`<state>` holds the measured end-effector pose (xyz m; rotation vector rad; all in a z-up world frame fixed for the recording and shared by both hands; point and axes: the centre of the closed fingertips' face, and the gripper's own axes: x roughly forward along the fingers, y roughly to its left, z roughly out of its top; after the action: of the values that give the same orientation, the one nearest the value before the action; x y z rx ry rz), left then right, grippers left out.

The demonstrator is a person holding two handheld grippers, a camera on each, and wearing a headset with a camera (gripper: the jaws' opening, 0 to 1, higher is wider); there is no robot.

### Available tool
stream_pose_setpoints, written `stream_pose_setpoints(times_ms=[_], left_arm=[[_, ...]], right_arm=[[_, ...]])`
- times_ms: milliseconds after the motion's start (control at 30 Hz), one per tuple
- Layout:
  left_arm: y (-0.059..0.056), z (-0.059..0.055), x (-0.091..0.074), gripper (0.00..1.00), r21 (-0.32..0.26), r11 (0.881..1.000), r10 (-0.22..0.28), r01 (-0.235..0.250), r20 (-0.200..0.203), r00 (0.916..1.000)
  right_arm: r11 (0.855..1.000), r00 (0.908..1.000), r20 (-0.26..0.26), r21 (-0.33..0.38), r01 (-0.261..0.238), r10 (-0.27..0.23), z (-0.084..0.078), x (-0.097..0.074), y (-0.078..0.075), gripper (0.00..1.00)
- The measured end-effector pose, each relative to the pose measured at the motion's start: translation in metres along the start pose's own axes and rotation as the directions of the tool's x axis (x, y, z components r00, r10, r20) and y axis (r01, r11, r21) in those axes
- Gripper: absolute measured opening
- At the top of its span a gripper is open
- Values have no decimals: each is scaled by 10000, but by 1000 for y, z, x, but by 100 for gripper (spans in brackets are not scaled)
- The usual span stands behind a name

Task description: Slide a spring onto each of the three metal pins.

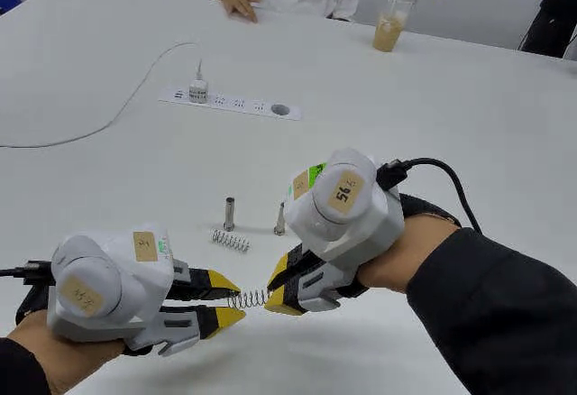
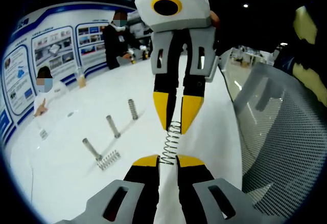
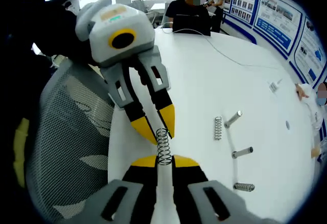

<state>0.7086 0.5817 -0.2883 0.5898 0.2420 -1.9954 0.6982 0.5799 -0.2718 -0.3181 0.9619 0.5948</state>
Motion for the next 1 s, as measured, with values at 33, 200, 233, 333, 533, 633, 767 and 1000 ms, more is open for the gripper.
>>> stream_pose_setpoints(times_ms=[33,200,233,333,533,633,767,1000], left_arm=[[0,0,0,13,-14,10000,-1,1,11,10000],[-2,-1,1,12,22,10000,-61,61,4,10000],[-2,0,2,12,27,10000,-70,70,14,10000],[-3,1,3,12,20,10000,-97,97,63,9999],[-4,5,5,11,-88,9999,-109,111,171,9998],[-4,9,5,11,-266,9995,-132,140,289,9995],[-2,11,4,11,-799,9967,-97,138,512,9986],[1,14,2,10,-1106,9938,37,54,817,9966]], right_arm=[[10000,10000,85,-13,15,-15,2,-1,0,12],[10000,9987,502,-10,46,-45,15,-6,1,12],[10000,9983,581,0,39,-39,17,-7,1,12],[10000,9969,787,3,60,-60,23,-9,1,12],[9998,9937,1116,-92,147,-136,32,-10,2,12],[9998,9918,1272,-98,161,-148,36,-10,2,12],[9996,9894,1439,-126,234,-214,38,-11,0,12],[9993,9878,1517,-87,377,-360,38,-12,-3,15]])
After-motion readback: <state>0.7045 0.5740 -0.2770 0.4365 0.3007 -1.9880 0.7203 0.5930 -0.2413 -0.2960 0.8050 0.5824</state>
